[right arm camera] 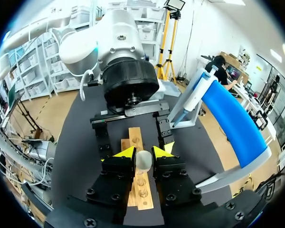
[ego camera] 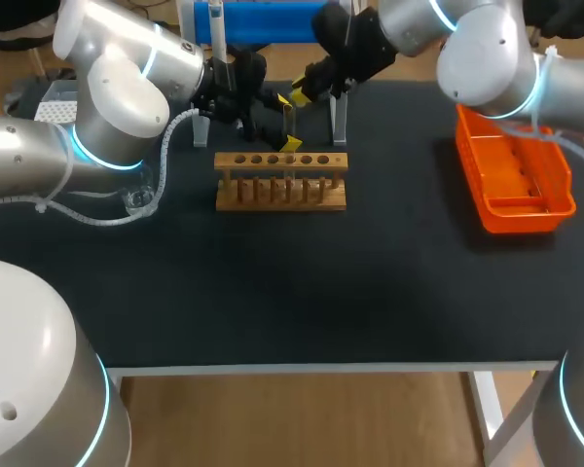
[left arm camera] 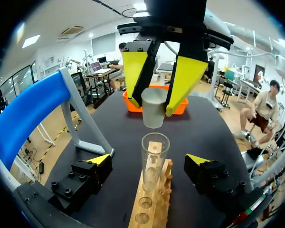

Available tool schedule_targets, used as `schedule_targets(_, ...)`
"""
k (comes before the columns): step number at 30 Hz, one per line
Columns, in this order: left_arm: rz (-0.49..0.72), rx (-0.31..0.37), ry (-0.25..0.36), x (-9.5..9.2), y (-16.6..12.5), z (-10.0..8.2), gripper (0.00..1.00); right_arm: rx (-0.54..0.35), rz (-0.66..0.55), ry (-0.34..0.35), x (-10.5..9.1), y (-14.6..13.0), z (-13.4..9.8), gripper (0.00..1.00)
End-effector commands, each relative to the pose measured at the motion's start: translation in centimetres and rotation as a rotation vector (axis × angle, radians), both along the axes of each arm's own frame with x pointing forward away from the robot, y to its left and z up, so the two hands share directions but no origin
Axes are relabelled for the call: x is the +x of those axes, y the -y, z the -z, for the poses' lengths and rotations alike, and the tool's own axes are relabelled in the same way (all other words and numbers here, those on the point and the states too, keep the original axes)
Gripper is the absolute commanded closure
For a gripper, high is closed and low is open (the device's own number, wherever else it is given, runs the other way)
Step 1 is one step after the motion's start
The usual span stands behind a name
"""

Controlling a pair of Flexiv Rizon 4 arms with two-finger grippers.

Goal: Invert the test tube, pick up the pipette, mount the tip to pipette, aspirate from beaker and dispense into the tube, eject the tip, return the pipette, and cap with the stopper.

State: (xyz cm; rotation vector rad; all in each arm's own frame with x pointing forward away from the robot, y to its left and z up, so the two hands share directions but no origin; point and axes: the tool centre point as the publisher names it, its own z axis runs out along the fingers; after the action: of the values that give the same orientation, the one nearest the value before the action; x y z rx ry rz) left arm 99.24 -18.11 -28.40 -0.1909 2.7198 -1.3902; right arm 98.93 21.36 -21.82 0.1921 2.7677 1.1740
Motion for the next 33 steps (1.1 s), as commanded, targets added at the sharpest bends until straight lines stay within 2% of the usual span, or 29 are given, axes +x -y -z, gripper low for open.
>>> schedule_targets(1,-0.002,0.002,0.000,0.0,0.0,0.0,0.00,-0.005,-0.002,-0.003,0.2,0.0,-0.2,1.00)
schedule_targets(12,-0.002,0.002,0.000,0.0,0.0,0.0,0.00,0.000,-0.007,0.003,0.0,-0.3,-0.6,1.00)
schedule_targets(33,-0.002,0.002,0.000,0.0,0.0,0.0,0.00,-0.014,-0.017,-0.010,0.0,-0.6,0.7,1.00)
